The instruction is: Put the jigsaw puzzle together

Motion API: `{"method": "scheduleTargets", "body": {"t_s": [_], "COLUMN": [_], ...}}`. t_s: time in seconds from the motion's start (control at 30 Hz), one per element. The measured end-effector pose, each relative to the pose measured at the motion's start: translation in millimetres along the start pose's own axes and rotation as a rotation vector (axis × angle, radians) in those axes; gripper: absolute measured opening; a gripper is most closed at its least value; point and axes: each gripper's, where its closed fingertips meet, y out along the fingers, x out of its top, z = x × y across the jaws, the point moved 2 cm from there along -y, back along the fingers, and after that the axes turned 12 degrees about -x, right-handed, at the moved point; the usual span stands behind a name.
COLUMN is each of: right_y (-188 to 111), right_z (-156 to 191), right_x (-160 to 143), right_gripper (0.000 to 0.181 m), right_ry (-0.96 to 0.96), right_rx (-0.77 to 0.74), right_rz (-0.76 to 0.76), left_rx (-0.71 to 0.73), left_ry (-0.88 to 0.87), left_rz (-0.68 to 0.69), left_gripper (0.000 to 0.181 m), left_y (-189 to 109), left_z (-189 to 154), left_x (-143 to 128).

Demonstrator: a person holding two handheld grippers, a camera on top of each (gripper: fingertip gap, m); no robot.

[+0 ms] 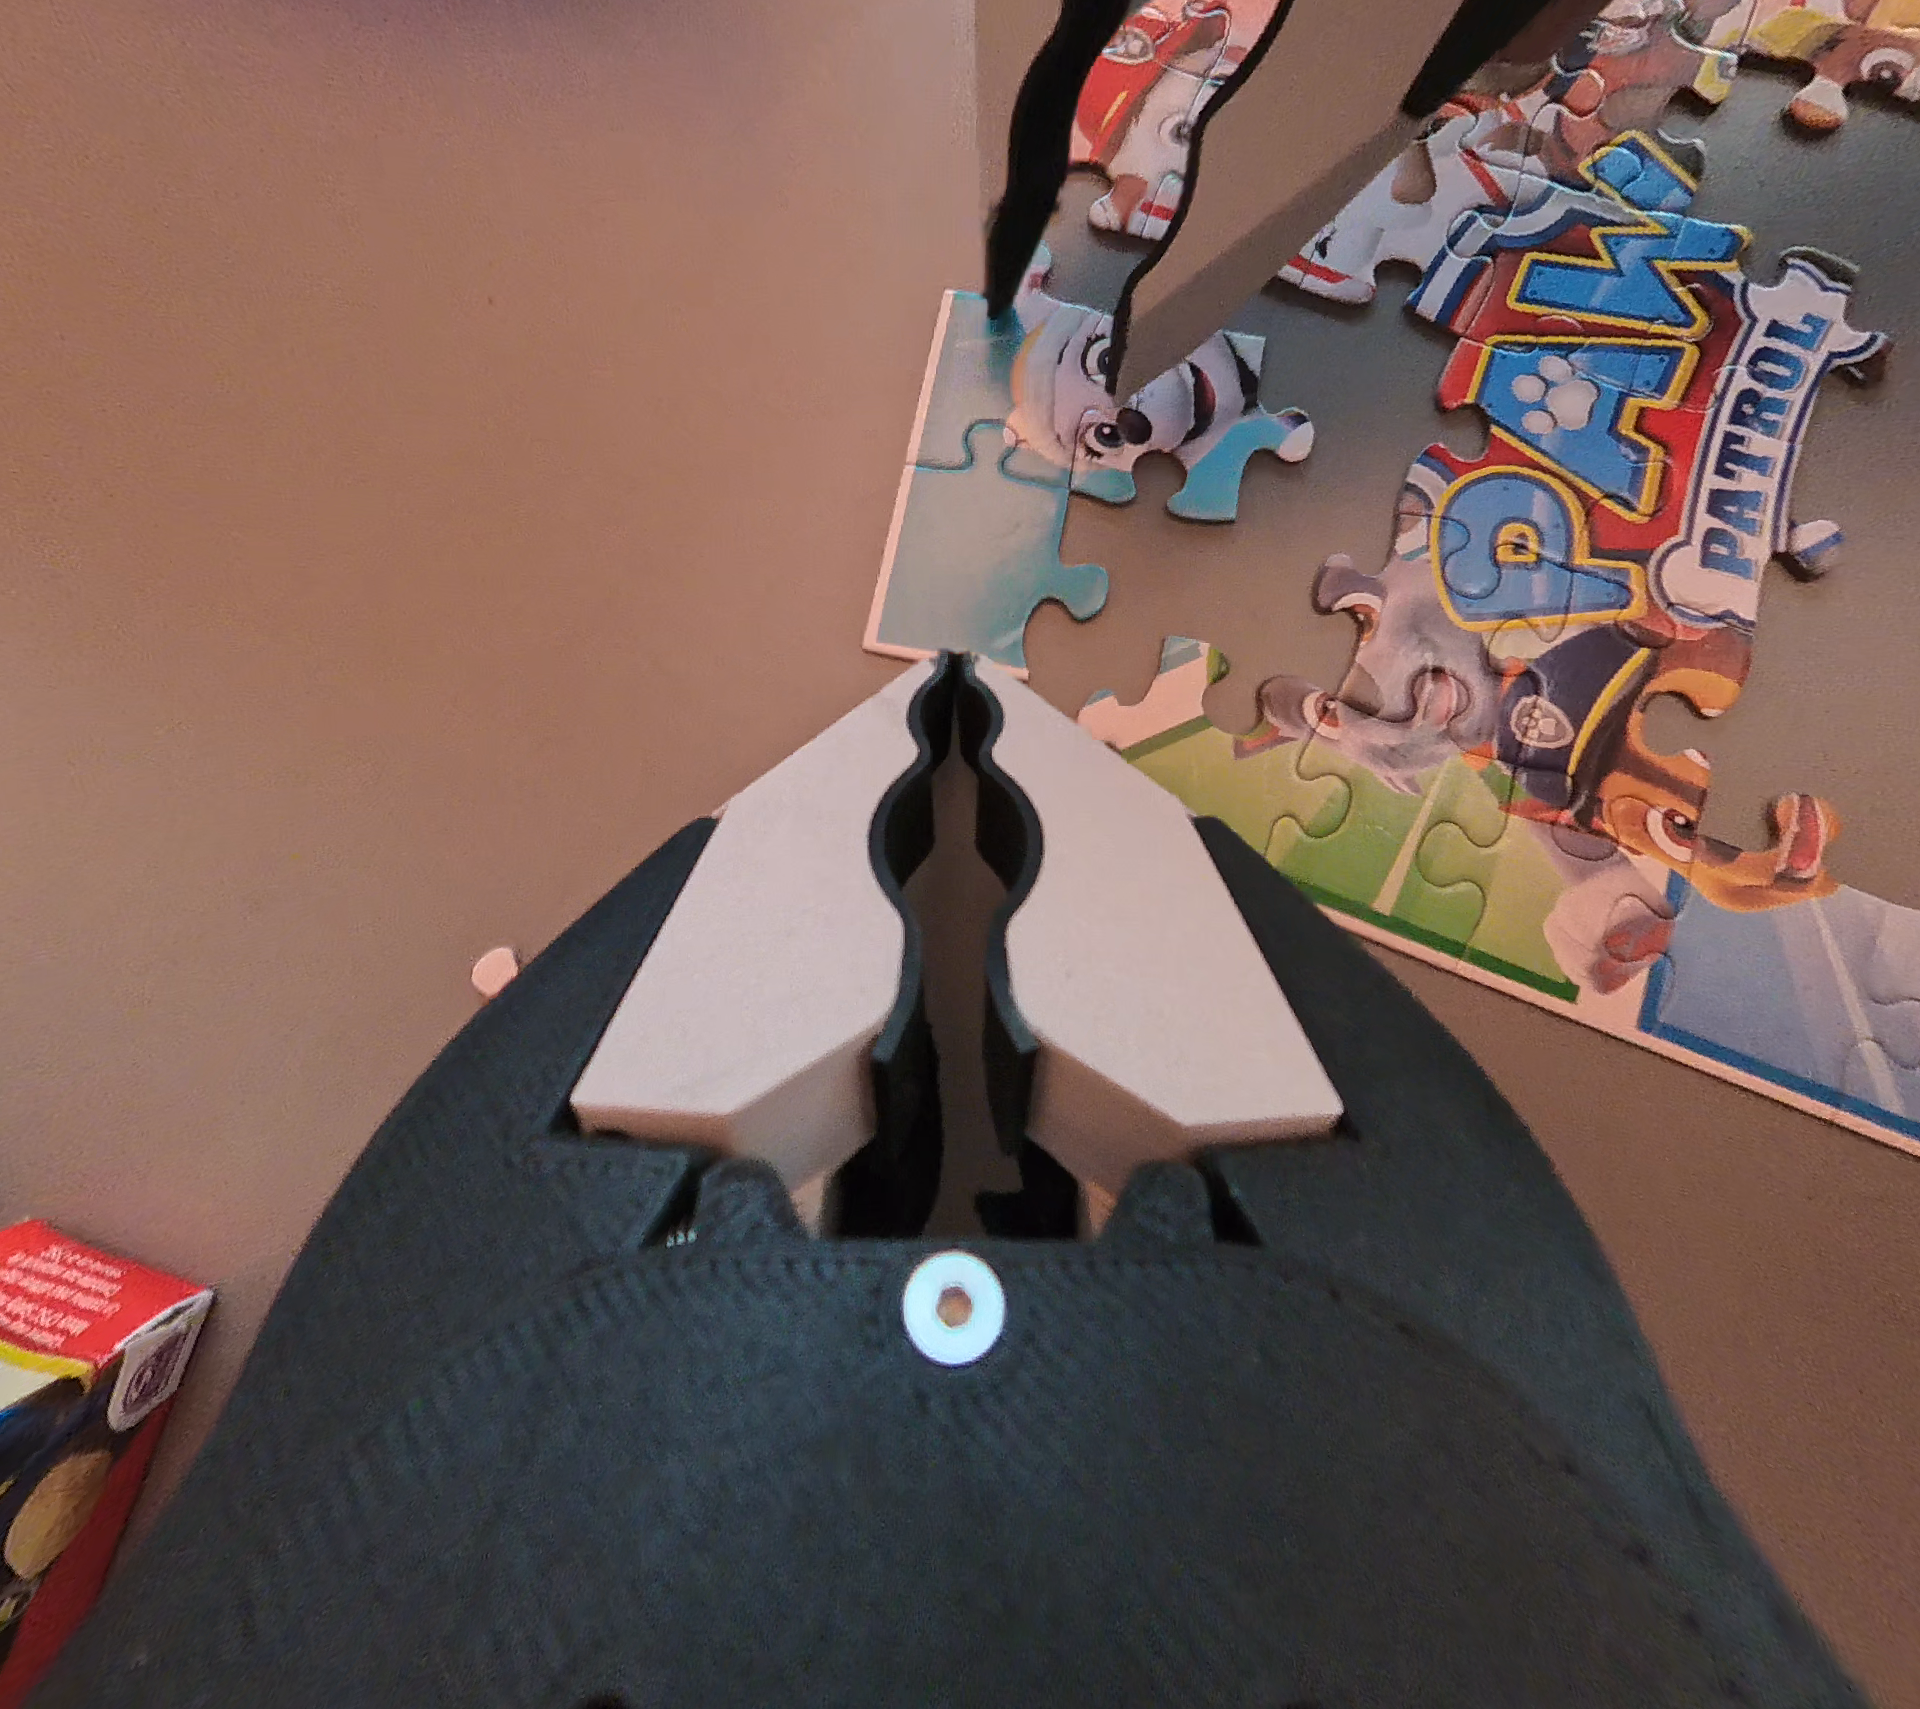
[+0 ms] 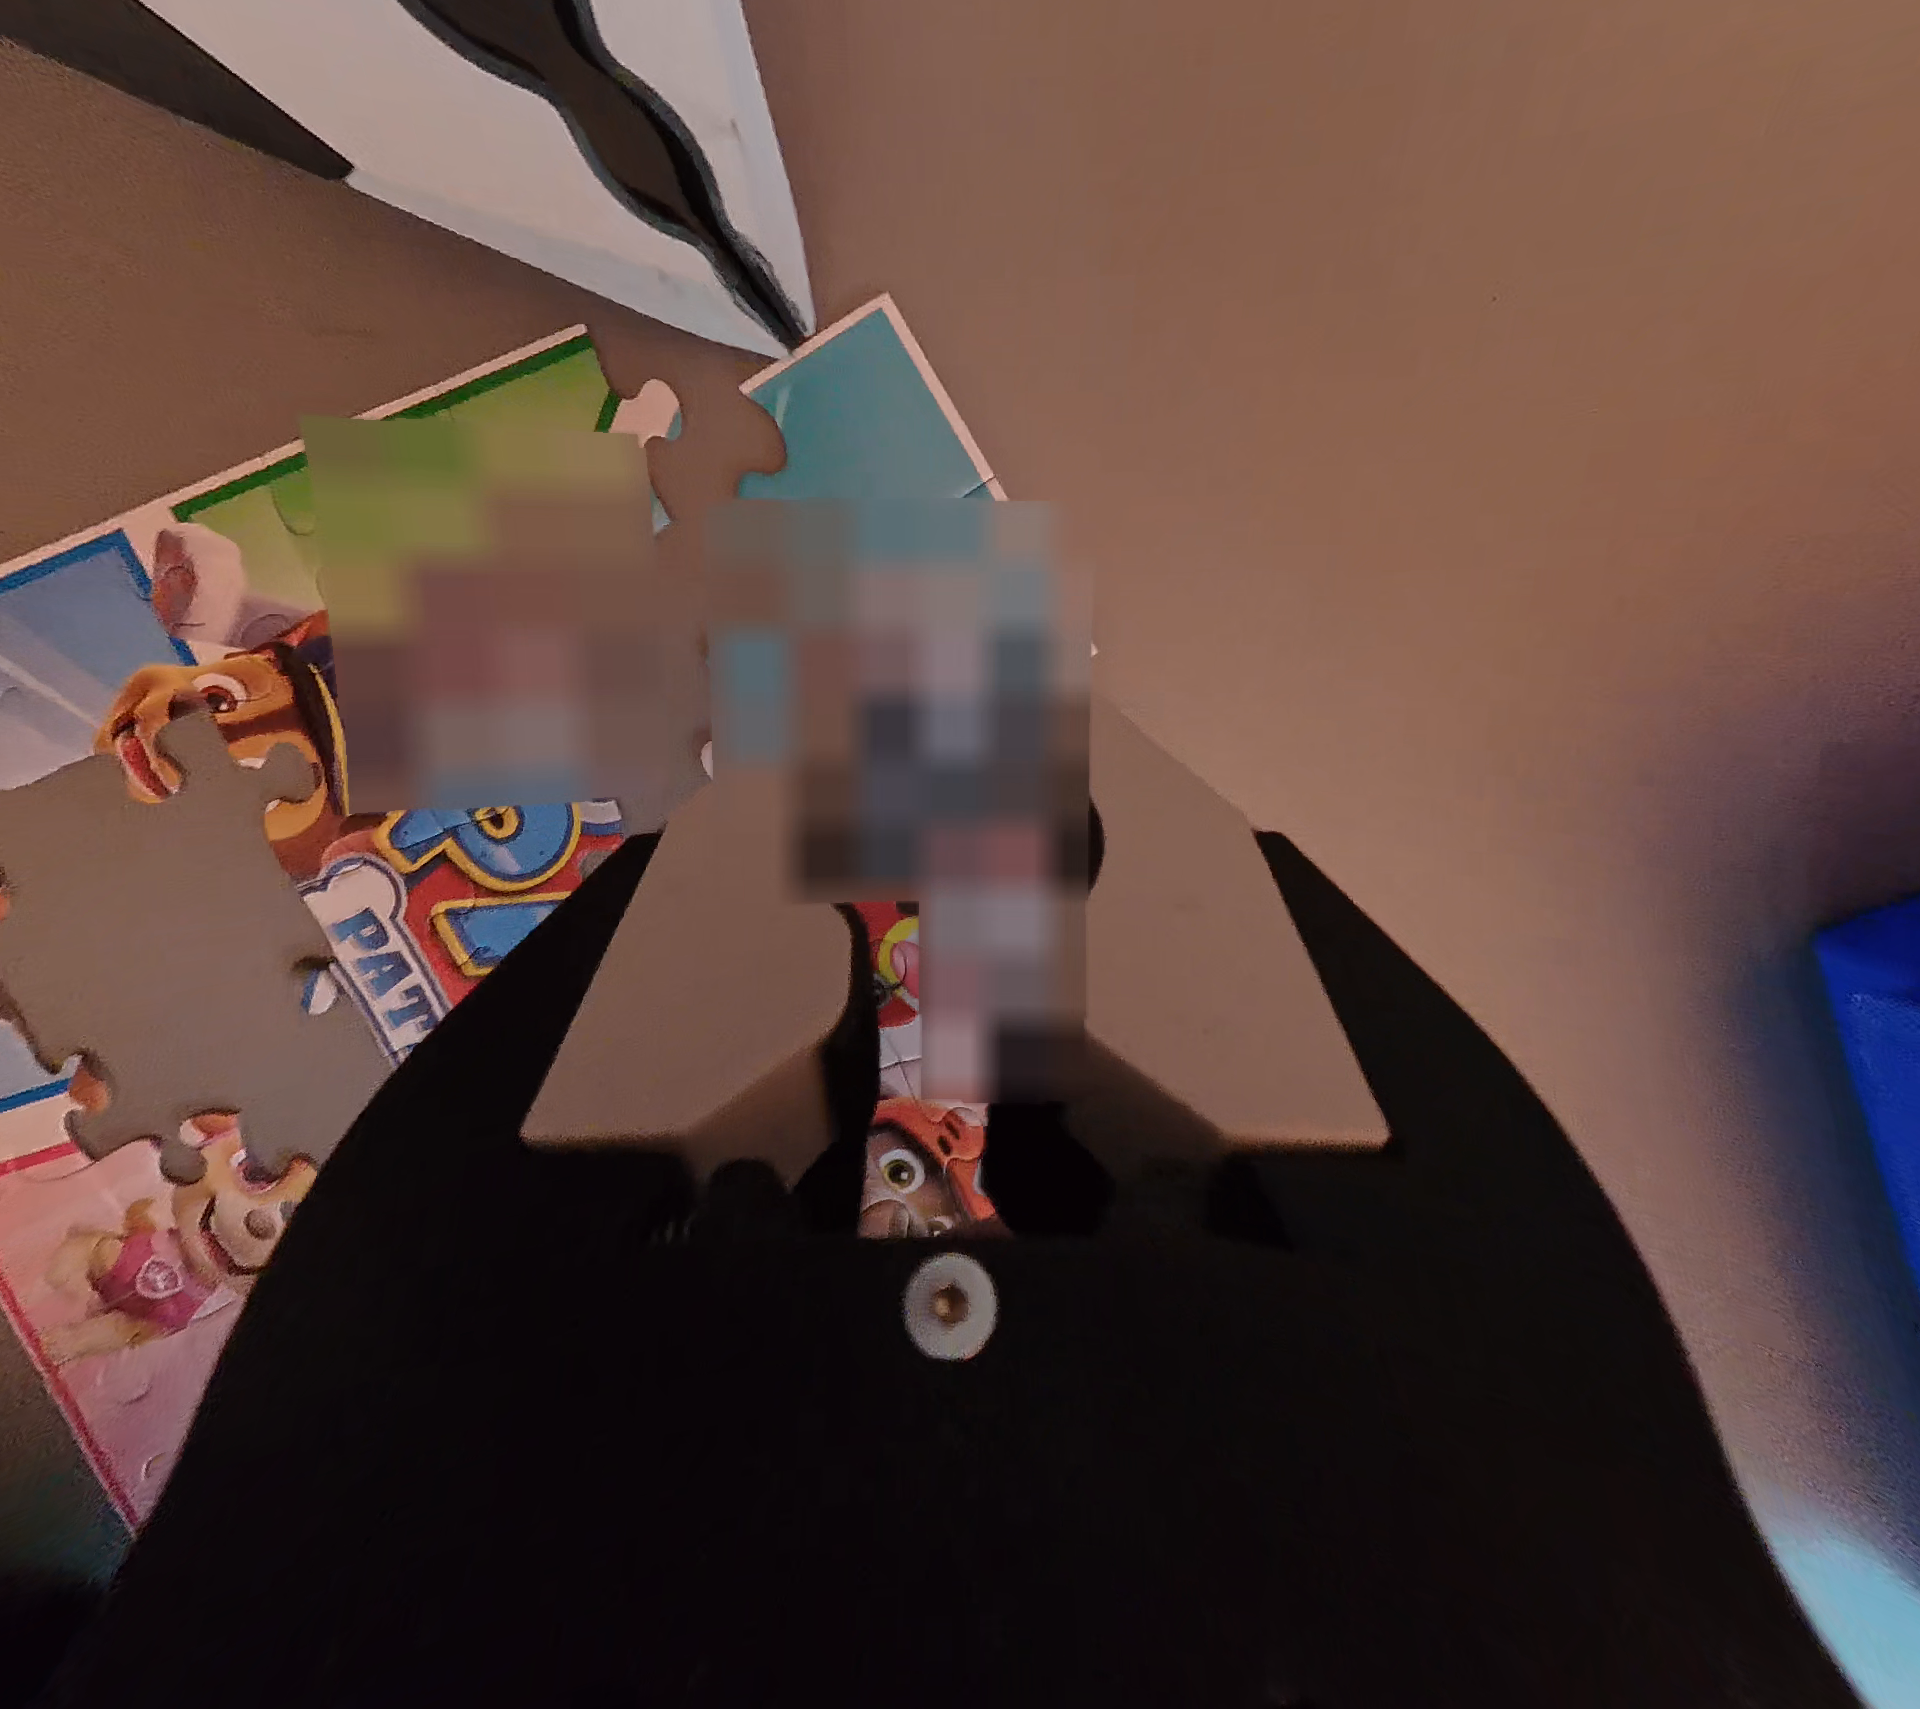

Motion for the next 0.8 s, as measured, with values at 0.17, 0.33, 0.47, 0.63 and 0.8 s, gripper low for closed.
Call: {"method": "scheduleTargets", "body": {"t_s": [0.17, 0.33, 0.47, 0.63, 0.8], "right_y": [-4, -8, -11, -33, -55], "right_z": [3, -1, -7, -15, -16], "right_x": [-7, -12, -18, -25, -51], "right_gripper": [0.012, 0.01, 0.015, 0.018, 0.039], "right_ry": [0.006, 0.048, 0.082, 0.146, 0.195], "right_rx": [0.009, 0.008, -0.009, -0.055, -0.152], "right_rz": [0.012, 0.01, 0.002, -0.051, 0.021], "left_rx": [0.016, 0.009, 0.008, 0.01, -0.038], "left_ry": [0.0, 0.001, 0.019, 0.001, 0.01], "left_rz": [-0.005, -0.008, 0.001, -0.034, -0.007], "left_gripper": [0.0, 0.0, 0.0, 0.01, 0.023], "left_y": [4, 8, 8, 1, -8], "left_z": [2, 0, -2, 3, -9], "left_x": [4, 8, 10, 13, 10]}}
